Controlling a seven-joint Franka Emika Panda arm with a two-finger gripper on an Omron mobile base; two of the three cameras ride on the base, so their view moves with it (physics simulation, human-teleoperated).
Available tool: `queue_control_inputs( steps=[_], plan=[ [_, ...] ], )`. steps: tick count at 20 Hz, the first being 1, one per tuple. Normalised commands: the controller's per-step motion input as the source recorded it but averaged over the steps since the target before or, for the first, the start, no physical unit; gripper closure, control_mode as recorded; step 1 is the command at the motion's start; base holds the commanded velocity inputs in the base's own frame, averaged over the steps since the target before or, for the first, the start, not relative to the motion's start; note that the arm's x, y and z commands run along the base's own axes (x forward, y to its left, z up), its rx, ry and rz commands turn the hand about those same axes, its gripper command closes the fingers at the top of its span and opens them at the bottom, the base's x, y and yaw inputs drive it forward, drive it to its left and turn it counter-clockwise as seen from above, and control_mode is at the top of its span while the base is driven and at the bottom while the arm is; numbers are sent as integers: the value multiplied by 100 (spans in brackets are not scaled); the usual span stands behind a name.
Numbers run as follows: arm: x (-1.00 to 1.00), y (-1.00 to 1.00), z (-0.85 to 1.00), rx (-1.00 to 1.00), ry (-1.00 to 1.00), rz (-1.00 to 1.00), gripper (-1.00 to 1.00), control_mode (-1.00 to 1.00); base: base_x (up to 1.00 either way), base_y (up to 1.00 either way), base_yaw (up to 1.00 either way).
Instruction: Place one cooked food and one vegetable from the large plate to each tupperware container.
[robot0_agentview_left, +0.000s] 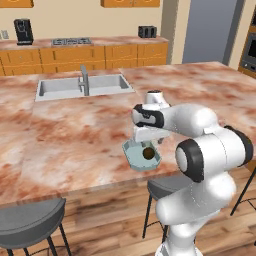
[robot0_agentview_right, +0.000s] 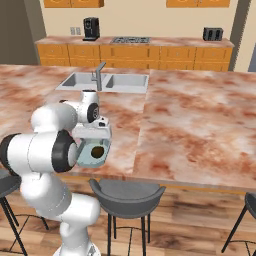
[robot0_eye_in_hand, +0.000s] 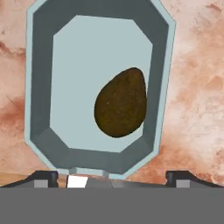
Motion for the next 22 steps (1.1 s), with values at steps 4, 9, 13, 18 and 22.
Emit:
queue_control_inputs(
  steps=[4,9,13,18,22],
  plan=[
    [-100,-20,53,3,-20,0,-100,-100,0,0,0],
    [-95,4,40,0,-6,0,-100,-100,0,0,0],
    [-2,0,0,0,1,0,-100,-100,0,0,0],
    [-13,0,0,0,0,0,-100,100,-15,6,0],
    [0,0,0,0,0,0,-100,100,-99,79,2]
  ],
)
